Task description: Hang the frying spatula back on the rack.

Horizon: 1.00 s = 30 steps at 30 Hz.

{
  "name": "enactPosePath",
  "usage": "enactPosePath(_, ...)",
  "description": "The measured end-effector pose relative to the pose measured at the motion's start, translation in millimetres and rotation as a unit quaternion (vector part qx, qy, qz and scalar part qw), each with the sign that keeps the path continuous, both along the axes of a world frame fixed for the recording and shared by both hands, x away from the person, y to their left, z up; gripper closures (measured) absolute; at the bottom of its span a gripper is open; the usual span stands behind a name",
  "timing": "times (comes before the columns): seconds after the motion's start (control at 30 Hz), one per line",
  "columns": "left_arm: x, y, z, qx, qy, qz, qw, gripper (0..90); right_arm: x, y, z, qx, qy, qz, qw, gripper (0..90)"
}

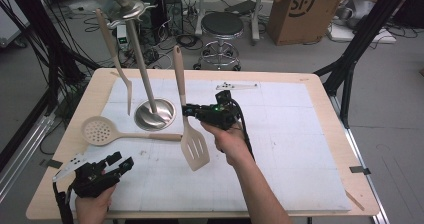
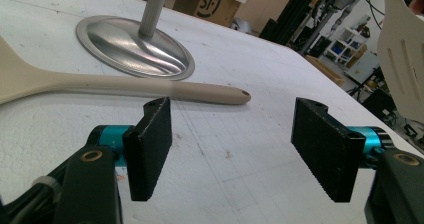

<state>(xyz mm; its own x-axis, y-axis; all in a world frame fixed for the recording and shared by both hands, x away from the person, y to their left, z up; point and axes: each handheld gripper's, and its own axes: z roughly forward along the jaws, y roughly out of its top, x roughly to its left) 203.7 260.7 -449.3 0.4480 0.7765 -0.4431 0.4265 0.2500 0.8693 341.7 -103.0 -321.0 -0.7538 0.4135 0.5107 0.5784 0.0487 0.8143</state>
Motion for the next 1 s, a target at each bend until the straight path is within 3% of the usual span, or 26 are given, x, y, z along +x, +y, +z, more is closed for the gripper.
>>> enactPosePath(0.27, 0.0, -0.4, 0.0, 0.0, 0.001, 0.0, 1.0, 33.3, 2.8, 3.5, 4.5, -0.003, 0.007, 0.004, 1.0, 78.8)
enactPosePath(1.0, -3.0, 2.6, 0.6, -0.004, -0.003, 0.006, 1.0, 33.3, 7.8, 31.7, 42.0, 0.0, -0.019, 0.027, 0.9995, 78.8)
